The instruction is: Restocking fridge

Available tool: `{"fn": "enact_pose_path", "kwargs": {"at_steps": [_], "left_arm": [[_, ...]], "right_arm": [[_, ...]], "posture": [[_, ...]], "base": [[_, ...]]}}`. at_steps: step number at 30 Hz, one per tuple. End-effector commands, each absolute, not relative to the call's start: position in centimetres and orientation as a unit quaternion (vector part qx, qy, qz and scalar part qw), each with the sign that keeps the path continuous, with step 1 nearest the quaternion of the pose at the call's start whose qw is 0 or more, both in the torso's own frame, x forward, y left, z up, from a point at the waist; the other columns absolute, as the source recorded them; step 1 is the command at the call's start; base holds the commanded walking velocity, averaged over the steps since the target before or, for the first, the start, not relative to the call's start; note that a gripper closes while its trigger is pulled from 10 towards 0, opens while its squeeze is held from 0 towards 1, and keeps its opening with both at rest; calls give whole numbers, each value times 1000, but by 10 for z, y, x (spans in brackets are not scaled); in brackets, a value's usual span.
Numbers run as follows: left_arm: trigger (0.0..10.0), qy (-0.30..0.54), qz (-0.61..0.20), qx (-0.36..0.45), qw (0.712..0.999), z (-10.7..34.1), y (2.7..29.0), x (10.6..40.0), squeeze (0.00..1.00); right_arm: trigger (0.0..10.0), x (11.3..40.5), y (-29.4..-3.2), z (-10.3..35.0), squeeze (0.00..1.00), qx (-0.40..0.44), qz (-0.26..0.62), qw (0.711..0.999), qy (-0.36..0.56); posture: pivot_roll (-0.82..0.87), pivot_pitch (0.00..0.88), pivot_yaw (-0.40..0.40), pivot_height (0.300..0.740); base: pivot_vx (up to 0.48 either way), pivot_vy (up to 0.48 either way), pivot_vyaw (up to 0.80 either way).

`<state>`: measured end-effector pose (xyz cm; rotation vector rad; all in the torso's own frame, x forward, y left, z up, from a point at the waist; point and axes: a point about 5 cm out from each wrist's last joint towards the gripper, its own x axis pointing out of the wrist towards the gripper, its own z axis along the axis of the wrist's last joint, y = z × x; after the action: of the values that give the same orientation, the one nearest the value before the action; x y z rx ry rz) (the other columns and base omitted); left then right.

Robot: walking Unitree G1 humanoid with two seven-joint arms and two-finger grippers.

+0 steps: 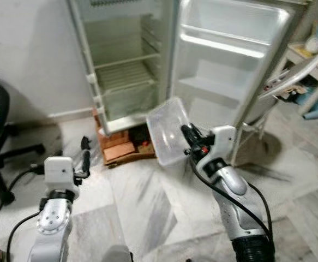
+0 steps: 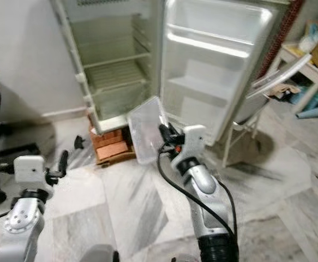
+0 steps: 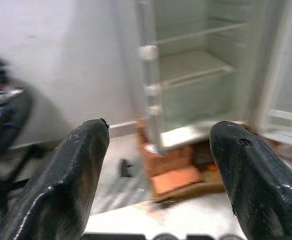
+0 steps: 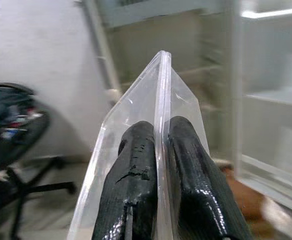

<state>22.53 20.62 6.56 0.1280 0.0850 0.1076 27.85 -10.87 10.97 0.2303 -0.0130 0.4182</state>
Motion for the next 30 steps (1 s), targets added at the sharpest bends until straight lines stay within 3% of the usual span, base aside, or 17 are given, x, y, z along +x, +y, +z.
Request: {"fn": "enact_pose_path", "kwargs": {"at_steps": [1, 6, 30], "left_arm": [[10000, 36, 42, 63, 996, 68, 199, 228, 0], [10000, 35, 35, 64, 997, 68, 198, 230, 0], [10000, 41, 30, 62, 997, 65, 196, 231, 0]], "right_arm": [[10000, 281, -118, 113, 0, 107, 195, 975, -16], [10000, 280, -119, 114, 0, 108, 193, 975, -17], [10000, 280, -117, 114, 0, 107, 197, 974, -15]], "posture": [[100, 66, -4, 740], [93, 66, -3, 740], [96, 74, -6, 740]], "base": [[315, 360, 725], [398, 169, 541], [431, 0, 0]]}}
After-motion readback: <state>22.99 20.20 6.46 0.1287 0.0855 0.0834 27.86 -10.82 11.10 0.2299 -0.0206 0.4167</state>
